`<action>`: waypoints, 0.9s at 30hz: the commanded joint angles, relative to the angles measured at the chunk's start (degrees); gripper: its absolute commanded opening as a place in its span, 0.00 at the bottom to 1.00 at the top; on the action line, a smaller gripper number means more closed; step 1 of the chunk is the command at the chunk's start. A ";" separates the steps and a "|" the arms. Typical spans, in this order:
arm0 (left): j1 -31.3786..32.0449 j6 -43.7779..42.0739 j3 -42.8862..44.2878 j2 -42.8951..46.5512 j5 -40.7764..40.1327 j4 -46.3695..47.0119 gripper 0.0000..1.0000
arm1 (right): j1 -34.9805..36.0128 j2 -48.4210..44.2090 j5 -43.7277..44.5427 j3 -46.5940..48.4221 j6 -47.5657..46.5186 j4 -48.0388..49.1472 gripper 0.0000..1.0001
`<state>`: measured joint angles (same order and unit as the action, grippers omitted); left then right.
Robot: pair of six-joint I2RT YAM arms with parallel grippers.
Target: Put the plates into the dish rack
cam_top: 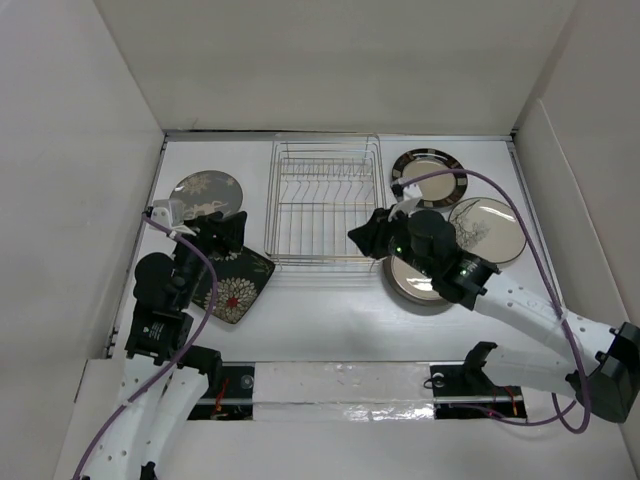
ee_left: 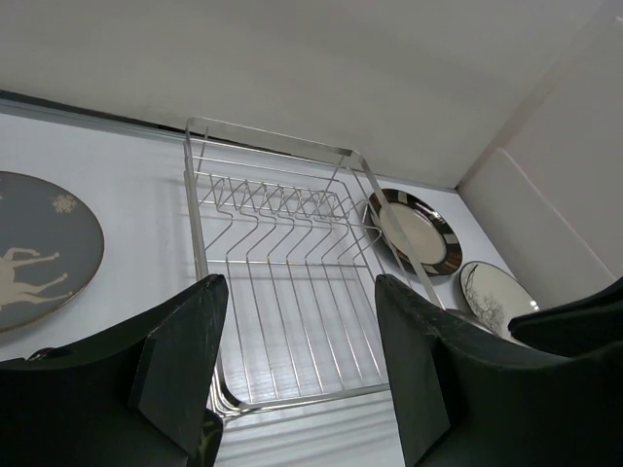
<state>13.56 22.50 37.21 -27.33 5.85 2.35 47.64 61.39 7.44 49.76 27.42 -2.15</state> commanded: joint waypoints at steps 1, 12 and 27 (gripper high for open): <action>0.41 -0.97 -0.03 0.00 0.92 3.01 0.59 | -5.08 0.14 -2.14 4.03 -1.50 1.97 0.26; 2.16 -1.49 0.23 -0.79 1.98 3.28 0.30 | -36.18 10.40 -26.12 9.64 2.10 13.98 0.00; 6.65 -4.66 0.49 -0.09 2.51 1.17 0.16 | -63.89 47.67 -24.41 33.54 3.53 8.26 0.67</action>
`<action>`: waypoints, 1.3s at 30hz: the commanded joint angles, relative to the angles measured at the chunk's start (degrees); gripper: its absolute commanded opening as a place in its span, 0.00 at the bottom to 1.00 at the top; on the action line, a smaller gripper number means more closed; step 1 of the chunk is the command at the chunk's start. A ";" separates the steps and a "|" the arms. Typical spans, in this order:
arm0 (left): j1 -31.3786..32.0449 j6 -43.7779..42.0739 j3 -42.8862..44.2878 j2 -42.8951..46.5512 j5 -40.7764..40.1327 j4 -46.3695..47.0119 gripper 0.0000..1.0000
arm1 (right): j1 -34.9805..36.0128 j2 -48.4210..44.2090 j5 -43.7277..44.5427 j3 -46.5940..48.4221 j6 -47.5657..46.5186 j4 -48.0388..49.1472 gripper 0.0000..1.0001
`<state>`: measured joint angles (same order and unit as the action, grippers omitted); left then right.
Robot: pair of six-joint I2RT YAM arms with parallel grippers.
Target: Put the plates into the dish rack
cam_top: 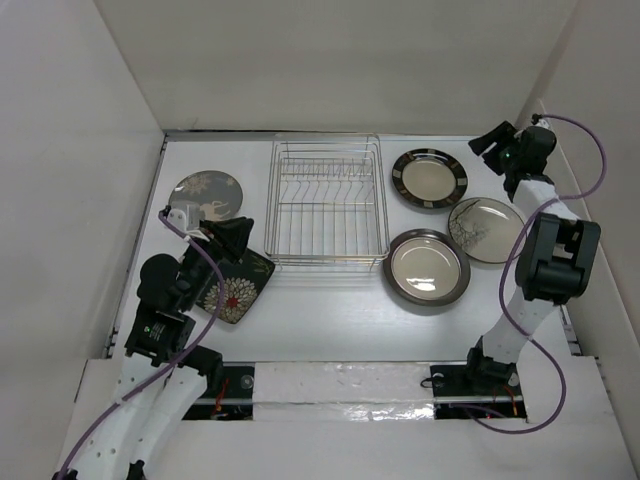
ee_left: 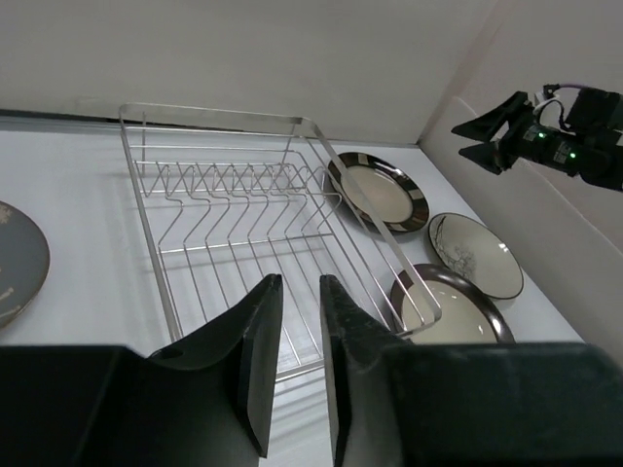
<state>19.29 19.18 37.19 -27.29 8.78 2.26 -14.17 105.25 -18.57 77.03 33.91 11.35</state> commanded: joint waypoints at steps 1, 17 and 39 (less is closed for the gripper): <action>1.62 -1.60 0.78 -0.39 -0.34 0.91 0.20 | -2.87 8.43 0.39 8.81 -5.84 -7.73 0.70; 4.88 -2.92 1.04 -0.75 -0.51 0.37 0.33 | -3.58 27.90 -10.43 26.75 -15.63 -26.91 0.65; 4.88 -3.01 0.95 -2.06 -2.09 0.38 0.33 | -3.49 27.13 -20.38 21.59 -0.79 -8.94 0.00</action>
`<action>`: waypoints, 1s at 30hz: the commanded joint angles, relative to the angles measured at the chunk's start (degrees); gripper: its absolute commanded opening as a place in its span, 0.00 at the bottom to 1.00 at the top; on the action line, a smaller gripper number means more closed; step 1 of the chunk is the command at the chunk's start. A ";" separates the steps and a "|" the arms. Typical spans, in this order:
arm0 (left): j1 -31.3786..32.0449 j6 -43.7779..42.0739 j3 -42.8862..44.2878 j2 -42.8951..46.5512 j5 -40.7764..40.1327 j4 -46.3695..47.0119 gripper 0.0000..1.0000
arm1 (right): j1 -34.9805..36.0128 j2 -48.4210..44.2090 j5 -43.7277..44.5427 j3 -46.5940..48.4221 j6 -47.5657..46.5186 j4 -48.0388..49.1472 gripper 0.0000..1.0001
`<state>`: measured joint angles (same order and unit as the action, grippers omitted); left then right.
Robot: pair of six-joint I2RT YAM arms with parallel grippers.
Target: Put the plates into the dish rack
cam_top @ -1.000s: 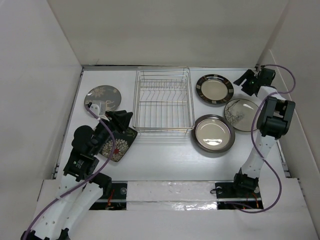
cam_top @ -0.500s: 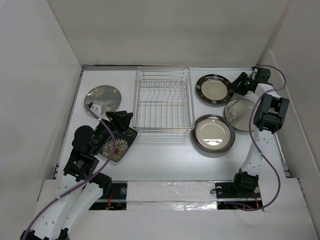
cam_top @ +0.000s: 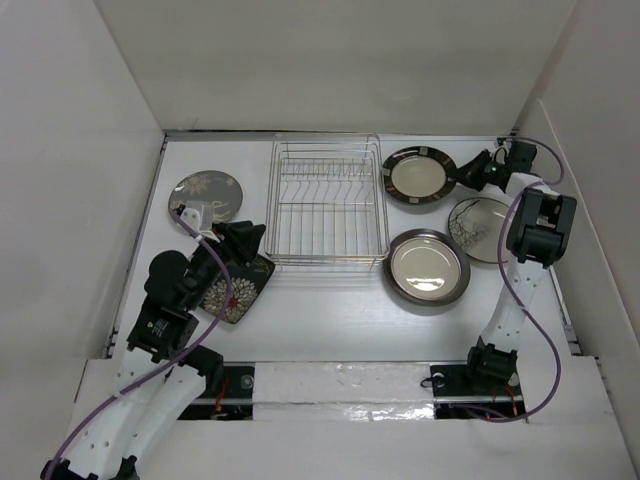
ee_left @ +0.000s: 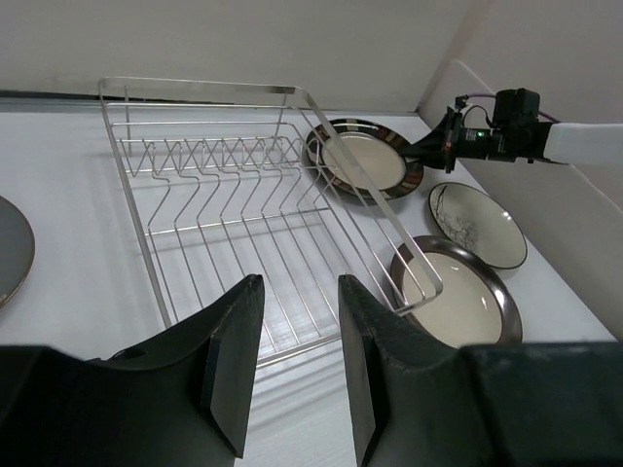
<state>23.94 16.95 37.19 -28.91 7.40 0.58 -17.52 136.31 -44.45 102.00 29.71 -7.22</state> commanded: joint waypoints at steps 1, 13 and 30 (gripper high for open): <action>0.23 -0.78 1.13 -0.97 -0.81 2.06 0.33 | -0.15 -7.17 6.47 -4.34 5.68 11.69 0.00; 0.23 -0.87 1.13 -2.12 -0.36 1.97 0.33 | 7.66 -39.52 39.85 -14.63 -3.41 14.35 0.00; 0.23 -0.52 0.96 -1.77 -1.60 1.44 0.33 | 40.63 -36.48 80.20 9.71 -26.02 -8.59 0.00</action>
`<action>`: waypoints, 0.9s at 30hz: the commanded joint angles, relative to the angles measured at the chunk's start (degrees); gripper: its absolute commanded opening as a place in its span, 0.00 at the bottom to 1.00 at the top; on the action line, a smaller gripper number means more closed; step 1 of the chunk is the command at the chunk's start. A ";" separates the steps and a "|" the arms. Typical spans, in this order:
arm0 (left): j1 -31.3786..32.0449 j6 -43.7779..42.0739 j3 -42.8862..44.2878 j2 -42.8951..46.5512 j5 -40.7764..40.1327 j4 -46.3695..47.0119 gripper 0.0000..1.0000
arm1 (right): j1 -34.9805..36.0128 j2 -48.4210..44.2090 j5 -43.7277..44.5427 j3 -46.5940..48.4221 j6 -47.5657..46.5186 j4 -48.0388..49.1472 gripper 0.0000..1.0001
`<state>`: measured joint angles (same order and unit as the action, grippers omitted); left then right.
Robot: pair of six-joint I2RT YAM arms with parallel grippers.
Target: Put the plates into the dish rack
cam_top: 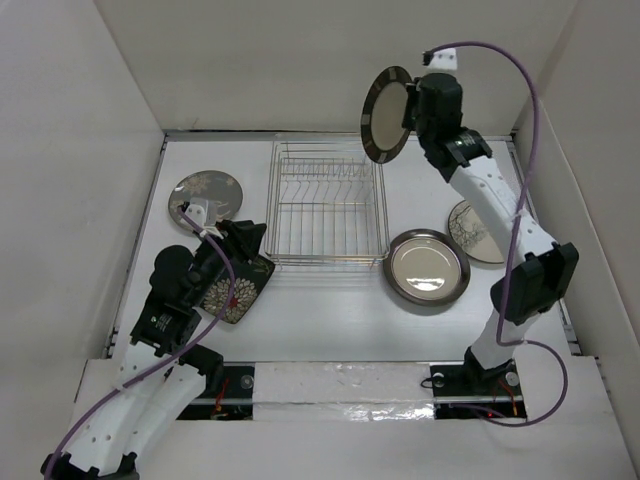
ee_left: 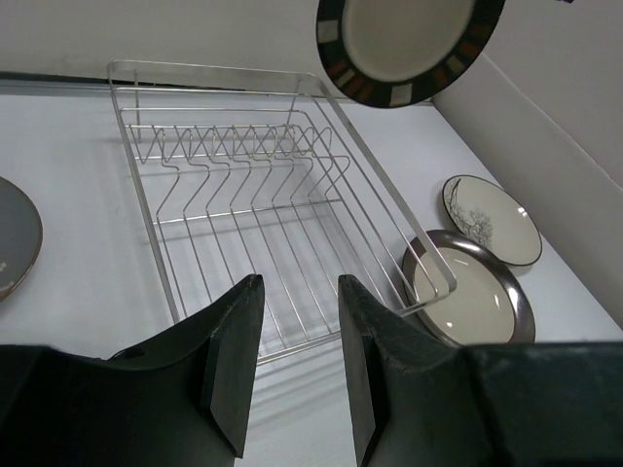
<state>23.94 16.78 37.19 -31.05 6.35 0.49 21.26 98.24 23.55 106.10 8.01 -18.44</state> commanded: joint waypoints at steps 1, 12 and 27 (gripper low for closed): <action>0.23 -0.34 0.87 0.63 -0.64 1.44 0.33 | 2.64 2.39 13.96 6.74 -4.41 1.83 0.00; 0.23 -0.43 0.95 0.29 -4.33 0.04 0.33 | 8.28 8.64 22.85 8.77 -5.81 0.33 0.00; 0.23 0.36 0.87 -2.35 -2.32 -0.14 0.32 | 5.81 11.63 5.56 -4.14 -2.39 6.83 0.00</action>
<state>23.94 16.84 37.19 -32.64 2.59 -1.17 28.56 111.15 34.68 102.87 5.02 -18.85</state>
